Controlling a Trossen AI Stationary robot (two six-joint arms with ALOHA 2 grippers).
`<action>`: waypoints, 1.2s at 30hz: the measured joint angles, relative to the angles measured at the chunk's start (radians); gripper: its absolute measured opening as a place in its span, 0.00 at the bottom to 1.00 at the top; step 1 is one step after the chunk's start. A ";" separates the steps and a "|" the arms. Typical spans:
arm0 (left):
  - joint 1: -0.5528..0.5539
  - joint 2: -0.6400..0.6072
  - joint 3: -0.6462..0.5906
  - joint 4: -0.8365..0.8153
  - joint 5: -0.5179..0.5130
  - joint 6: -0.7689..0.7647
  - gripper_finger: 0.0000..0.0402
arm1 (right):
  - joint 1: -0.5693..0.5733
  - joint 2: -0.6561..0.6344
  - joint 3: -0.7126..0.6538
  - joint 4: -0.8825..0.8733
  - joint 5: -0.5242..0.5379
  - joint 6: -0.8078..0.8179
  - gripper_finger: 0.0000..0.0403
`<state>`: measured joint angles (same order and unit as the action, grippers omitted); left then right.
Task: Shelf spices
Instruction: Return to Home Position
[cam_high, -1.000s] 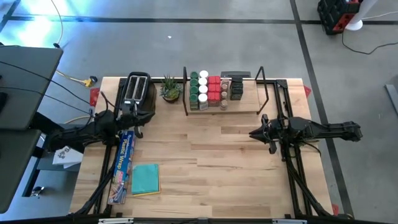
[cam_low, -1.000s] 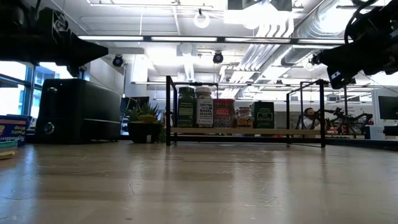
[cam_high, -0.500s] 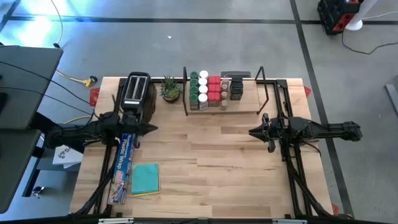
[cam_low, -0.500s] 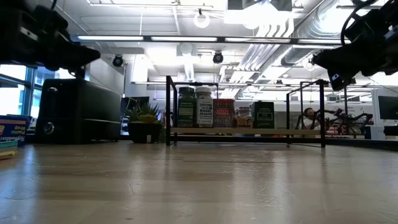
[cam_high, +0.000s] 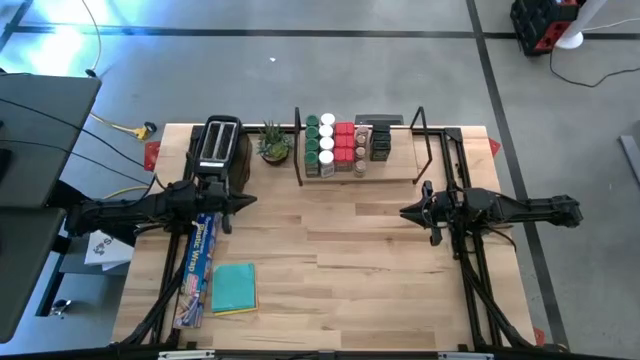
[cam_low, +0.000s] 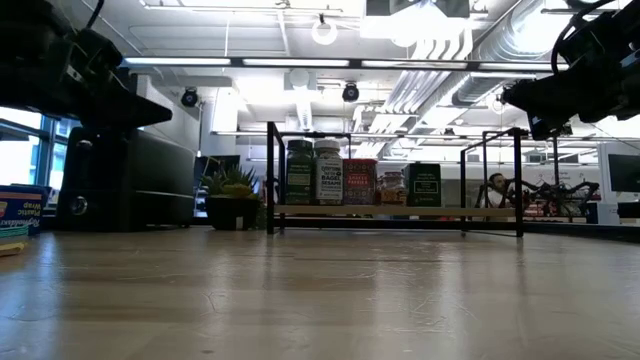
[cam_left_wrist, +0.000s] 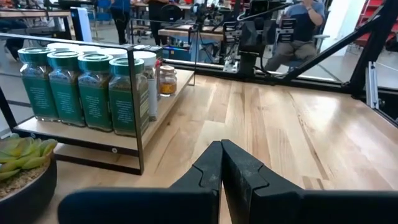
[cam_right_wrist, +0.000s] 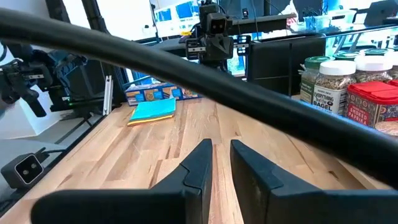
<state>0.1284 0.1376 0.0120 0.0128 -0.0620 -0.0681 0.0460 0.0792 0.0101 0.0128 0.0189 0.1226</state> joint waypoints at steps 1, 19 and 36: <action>0.000 0.001 0.000 0.000 0.000 0.000 0.01 | 0.000 0.000 0.000 0.000 0.000 0.000 0.13; -0.010 -0.137 0.000 -0.003 0.075 -0.140 0.01 | 0.000 0.002 0.000 -0.002 -0.001 0.000 0.13; 0.014 -0.134 0.000 0.016 0.207 0.017 0.01 | 0.000 0.011 0.001 -0.002 -0.005 0.000 0.13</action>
<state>0.1428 0.0036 0.0116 0.0284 0.1451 -0.0509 0.0460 0.0904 0.0109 0.0105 0.0139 0.1226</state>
